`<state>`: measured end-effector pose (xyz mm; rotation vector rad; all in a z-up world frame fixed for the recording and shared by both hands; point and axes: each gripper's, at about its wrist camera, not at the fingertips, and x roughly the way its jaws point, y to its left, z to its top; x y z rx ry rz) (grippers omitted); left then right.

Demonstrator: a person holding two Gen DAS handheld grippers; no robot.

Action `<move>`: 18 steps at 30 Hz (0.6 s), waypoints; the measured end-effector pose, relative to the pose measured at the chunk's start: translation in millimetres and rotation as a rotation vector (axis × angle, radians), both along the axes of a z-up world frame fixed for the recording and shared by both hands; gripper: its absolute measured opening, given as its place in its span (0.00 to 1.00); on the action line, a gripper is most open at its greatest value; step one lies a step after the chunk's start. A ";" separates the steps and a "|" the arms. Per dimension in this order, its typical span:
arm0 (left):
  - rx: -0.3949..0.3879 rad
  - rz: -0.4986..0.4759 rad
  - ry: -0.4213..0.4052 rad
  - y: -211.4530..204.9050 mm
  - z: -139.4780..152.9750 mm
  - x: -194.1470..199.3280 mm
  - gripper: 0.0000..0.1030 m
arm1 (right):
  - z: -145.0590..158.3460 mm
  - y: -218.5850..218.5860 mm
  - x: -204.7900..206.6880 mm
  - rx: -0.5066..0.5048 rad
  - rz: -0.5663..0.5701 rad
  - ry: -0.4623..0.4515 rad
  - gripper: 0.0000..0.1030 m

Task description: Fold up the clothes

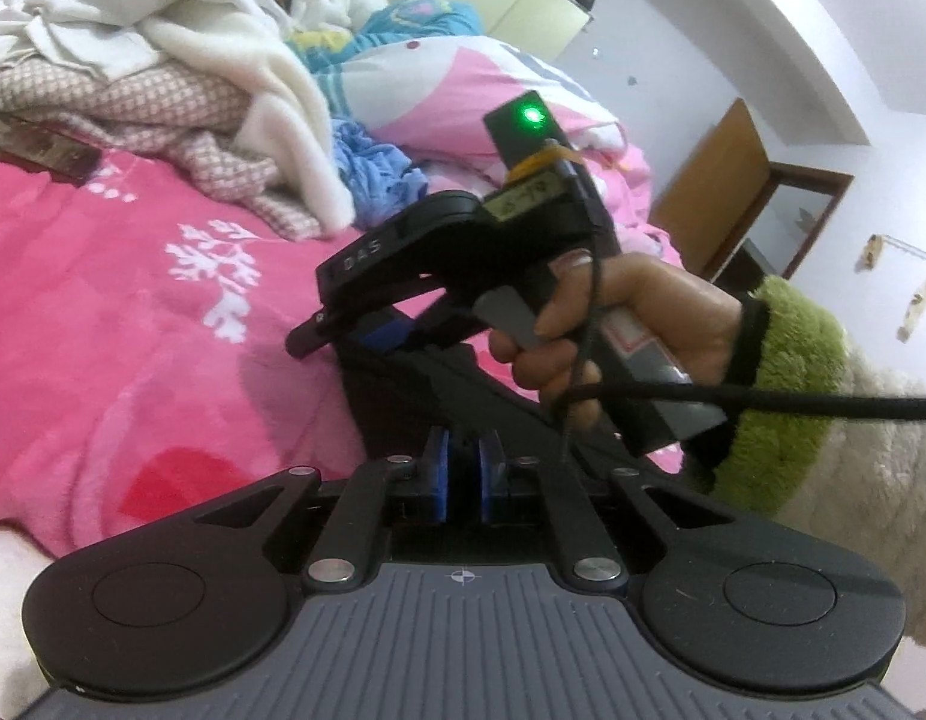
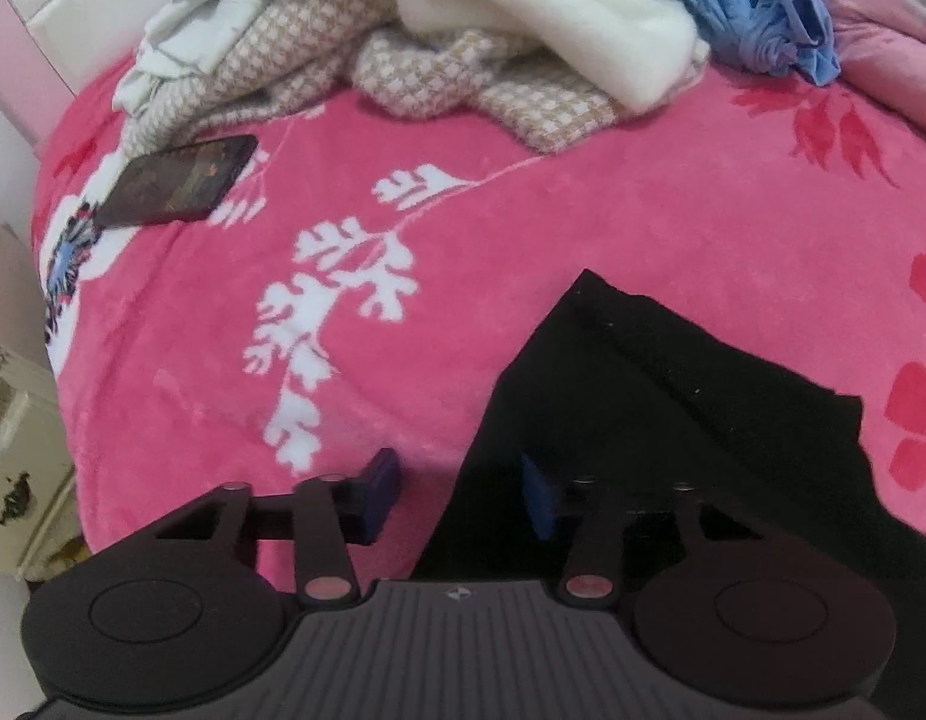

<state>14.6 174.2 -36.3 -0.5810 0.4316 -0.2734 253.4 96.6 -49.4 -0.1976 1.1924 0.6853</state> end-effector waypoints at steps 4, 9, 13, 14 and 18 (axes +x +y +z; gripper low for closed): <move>0.004 -0.016 -0.012 -7.0 4.2 2.0 0.07 | 2.6 -10.9 4.0 0.013 -0.019 -0.006 0.10; 0.020 -0.032 -0.029 -16.0 13.7 3.1 0.07 | 11.4 -34.1 9.1 0.087 -0.063 -0.002 0.02; 0.034 -0.055 -0.047 -27.5 22.8 4.6 0.07 | 24.2 -56.3 10.4 0.154 -0.090 -0.012 0.01; 0.040 -0.060 -0.053 -31.5 25.3 5.1 0.07 | 28.0 -61.8 10.4 0.169 -0.095 -0.015 0.01; 0.065 -0.088 -0.073 -50.1 34.4 9.2 0.07 | 41.8 -86.7 10.8 0.214 -0.115 -0.038 0.01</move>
